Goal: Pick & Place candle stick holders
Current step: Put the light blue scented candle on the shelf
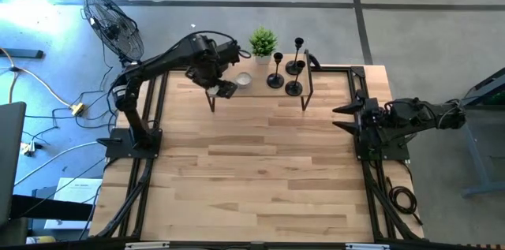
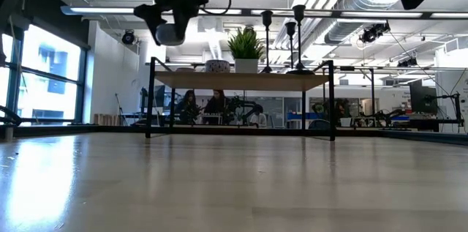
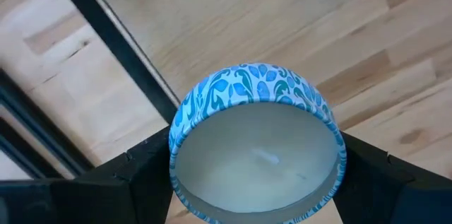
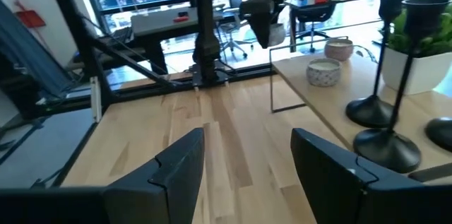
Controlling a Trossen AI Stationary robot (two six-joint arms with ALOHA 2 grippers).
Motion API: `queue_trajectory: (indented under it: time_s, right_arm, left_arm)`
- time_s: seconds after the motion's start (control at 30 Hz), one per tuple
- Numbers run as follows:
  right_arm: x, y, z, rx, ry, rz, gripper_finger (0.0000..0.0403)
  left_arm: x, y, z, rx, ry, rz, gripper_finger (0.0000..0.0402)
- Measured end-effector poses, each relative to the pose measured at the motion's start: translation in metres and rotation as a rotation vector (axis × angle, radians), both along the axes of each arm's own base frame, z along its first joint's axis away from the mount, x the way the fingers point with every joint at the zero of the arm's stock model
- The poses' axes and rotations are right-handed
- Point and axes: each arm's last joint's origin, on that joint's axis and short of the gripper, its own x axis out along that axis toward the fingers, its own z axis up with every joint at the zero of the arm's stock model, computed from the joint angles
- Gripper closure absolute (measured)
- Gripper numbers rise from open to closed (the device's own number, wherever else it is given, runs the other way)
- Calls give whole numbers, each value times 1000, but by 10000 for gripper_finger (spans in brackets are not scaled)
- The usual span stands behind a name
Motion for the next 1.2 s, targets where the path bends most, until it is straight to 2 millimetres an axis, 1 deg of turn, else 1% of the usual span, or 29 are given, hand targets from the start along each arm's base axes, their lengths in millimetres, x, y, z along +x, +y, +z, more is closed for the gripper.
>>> queue_trajectory:
  time_s: [0.23,0.33,0.6,0.7,0.93,1.0,1.07,1.2]
  right_arm:
    - [0,-2,0,-7,-3,-53,197]
    - [0,-2,0,-8,-5,-56,197]
    - [1,-2,0,-7,-4,-59,197]
    - [0,-2,0,-8,-4,-71,197]
    - [0,-2,0,-8,-3,-81,203]
    - [0,-2,0,-12,0,-80,208]
    - [0,-2,-1,-13,7,-81,212]
    - [0,-2,-1,-17,10,-88,221]
  left_arm:
    - [6,4,0,29,-57,-11,116]
    - [6,9,1,47,-78,-19,116]
    - [2,29,2,82,-123,26,116]
    - [5,34,-5,78,-99,21,116]
    - [22,43,-32,20,-27,-38,116]
    - [24,45,-38,3,-2,-41,116]
    - [25,45,-42,-11,11,-48,116]
    - [26,46,-42,5,14,-63,116]
